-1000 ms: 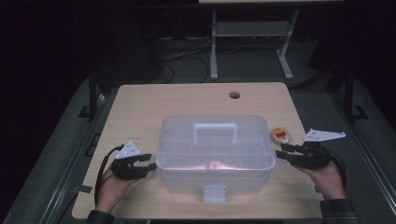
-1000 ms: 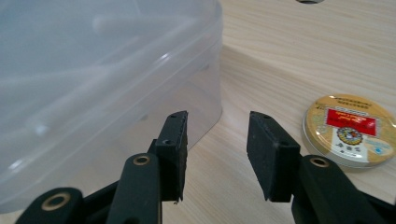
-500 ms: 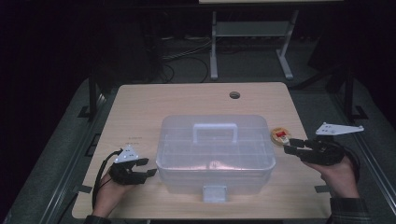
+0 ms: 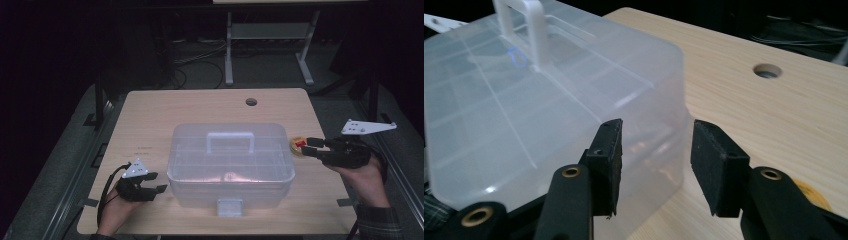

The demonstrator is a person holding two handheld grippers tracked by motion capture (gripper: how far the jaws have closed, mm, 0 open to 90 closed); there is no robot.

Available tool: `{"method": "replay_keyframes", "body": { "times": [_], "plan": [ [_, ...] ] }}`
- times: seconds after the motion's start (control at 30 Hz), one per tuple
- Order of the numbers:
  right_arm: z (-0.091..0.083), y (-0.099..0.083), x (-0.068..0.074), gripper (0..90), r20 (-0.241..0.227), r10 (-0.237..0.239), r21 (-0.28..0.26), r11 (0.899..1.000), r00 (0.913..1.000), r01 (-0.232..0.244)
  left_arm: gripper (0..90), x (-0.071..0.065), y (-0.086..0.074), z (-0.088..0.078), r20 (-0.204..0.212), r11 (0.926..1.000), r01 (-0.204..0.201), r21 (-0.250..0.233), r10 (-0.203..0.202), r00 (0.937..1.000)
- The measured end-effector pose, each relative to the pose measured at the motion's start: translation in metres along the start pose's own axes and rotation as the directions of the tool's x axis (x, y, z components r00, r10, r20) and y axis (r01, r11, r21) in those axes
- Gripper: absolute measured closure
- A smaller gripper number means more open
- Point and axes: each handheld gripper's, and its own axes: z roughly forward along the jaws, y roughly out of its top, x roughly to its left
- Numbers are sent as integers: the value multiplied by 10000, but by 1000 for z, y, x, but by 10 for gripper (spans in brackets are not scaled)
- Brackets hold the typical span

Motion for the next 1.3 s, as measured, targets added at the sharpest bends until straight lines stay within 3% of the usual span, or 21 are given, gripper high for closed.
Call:
{"method": "replay_keyframes", "body": {
  "times": [0.33,0.47,0.87,0.97,1.3],
  "plan": [
    [15,25,12,554,-1012,-519,-113,9986,9935,510,385,-1,-4,-3,-45,10000,-30,90,31,10000],
    [23,36,17,552,-1494,-808,-131,9967,9855,797,384,-2,-4,-3,-18,9999,-66,132,66,10000],
    [45,54,31,551,-2203,-1246,71,9916,9674,1293,383,-3,-7,-5,41,9998,-101,153,100,9999],
    [54,60,36,553,-2443,-1449,138,9882,9588,1528,383,-4,-8,-5,60,9998,-112,170,111,9999],
    [74,72,46,559,-2872,-1750,289,9811,9417,1912,383,-5,-11,-7,70,9998,-128,178,127,9999]
  ]
}}
